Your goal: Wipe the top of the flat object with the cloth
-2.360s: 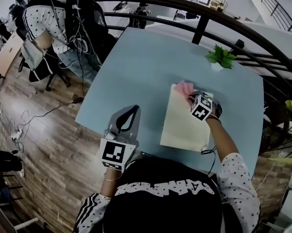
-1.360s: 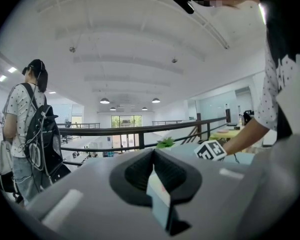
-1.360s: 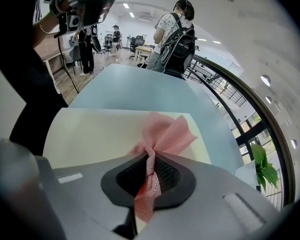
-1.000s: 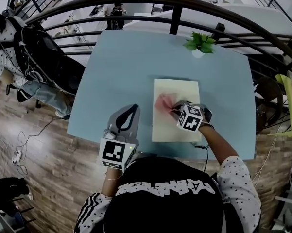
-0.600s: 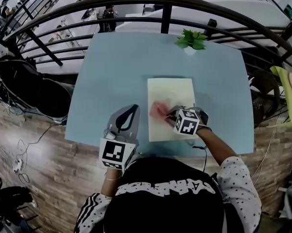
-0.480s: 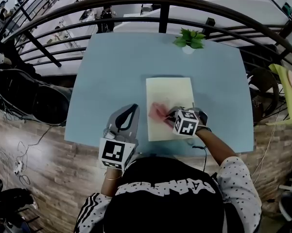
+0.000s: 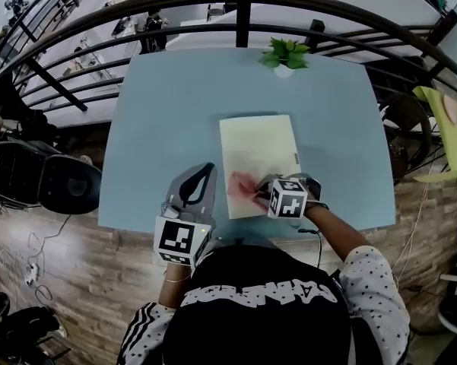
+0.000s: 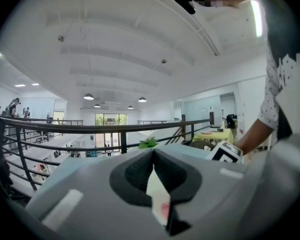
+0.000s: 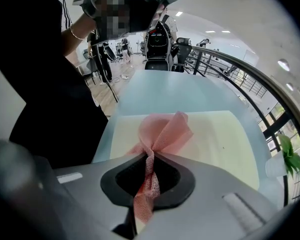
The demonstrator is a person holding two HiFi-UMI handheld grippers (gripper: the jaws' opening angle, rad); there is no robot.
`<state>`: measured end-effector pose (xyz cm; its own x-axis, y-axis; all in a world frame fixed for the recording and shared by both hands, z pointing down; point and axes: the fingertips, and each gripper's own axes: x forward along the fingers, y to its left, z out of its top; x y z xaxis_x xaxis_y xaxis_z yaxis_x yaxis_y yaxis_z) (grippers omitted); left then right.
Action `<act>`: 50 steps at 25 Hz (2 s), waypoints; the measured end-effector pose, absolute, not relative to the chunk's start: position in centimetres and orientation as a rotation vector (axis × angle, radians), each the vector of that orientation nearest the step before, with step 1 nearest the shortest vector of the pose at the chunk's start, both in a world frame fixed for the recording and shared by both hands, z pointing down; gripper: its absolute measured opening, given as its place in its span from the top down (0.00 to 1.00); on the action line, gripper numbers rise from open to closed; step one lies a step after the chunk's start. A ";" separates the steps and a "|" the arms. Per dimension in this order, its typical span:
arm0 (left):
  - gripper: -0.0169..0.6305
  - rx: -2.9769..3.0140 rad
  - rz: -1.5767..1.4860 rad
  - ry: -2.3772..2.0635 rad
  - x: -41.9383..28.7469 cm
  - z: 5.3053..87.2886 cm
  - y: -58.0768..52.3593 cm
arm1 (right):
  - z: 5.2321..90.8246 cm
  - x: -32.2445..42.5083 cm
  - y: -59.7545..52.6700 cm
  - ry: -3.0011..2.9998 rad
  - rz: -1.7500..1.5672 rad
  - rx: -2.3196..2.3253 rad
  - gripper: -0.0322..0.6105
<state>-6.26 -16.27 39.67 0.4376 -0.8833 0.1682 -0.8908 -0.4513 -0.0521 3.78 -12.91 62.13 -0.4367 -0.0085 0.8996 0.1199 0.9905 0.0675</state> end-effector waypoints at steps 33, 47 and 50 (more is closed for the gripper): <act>0.97 2.730 0.276 -1.357 0.0 40.9 -18.4 | 58.5 6.3 -13.0 -2.340 0.121 0.222 0.92; 0.97 2.619 0.233 -1.652 -6.3 39.2 -17.7 | 55.9 11.3 -28.4 -2.315 0.068 0.718 0.92; 0.97 2.584 0.229 -1.720 -8.1 38.9 -17.5 | 56.7 11.3 -31.0 -2.257 0.039 0.724 0.92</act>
